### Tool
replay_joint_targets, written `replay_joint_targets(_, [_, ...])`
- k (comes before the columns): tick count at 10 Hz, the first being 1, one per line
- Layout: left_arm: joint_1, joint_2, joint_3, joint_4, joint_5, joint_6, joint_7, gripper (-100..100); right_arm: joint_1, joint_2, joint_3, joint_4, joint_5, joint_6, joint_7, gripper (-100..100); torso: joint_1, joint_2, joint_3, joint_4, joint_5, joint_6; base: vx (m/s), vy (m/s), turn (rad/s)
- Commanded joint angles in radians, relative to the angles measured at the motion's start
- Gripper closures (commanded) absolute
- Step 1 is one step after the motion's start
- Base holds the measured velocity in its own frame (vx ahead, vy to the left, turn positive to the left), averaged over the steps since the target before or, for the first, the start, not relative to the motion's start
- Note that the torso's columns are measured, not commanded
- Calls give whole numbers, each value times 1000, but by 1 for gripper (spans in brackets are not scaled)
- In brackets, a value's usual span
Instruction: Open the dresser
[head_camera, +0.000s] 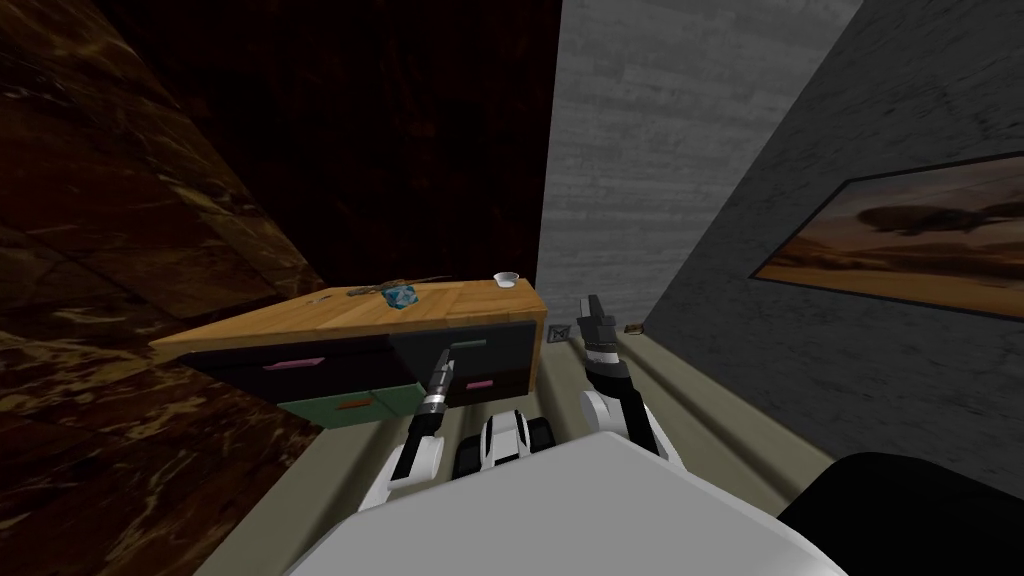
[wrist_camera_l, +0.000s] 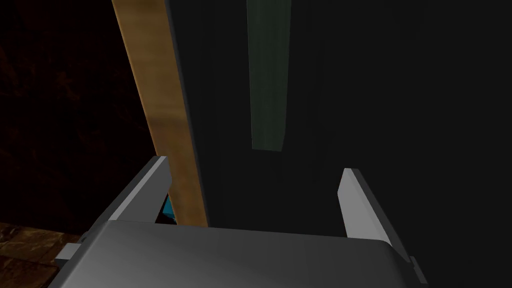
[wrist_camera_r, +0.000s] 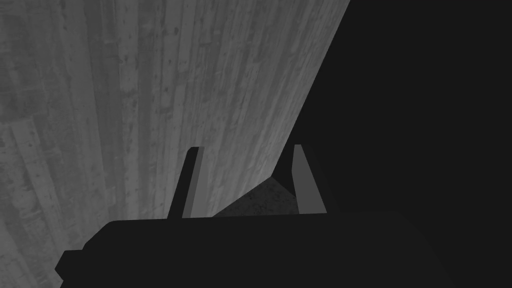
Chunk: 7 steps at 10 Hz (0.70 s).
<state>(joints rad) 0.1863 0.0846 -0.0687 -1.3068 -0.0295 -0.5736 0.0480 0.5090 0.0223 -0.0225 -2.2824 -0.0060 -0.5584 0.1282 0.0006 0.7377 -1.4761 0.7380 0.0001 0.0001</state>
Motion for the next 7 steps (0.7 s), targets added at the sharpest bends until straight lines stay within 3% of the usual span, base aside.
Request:
replay_joint_targets(1, [-15,-55,-7,48,-4,13,-3,-100,0,0,0,0,0,0,0,0,0,0,0,0,0,0,95,5,-26])
replay_joint_targets(2, [-7,-37,-6,34,-3,9,-1,-100,0,0,0,0,0,0,0,0,-1,0,0,0,0,0,43,-1,-4])
replay_joint_targets(3, [-22,-39,-3,22,-2,37,0,-100,0,0,0,0,0,0,0,0,-1,3,2,1,0,0,68,-4,-3])
replay_joint_targets(4, [-18,-39,-4,30,-2,22,0,-100,0,0,0,0,0,0,0,0,-1,1,1,0,0,0,43,-3,-2])
replay_joint_targets(5, [-20,-39,-3,29,-2,27,0,100,0,0,0,0,0,0,0,0,-1,2,1,0,0,0,7,-1,1])
replay_joint_targets(7, [-11,-36,-9,12,-4,34,3,100,-1,0,0,0,0,0,0,0,1,2,2,-2,2,1,-132,7,21])
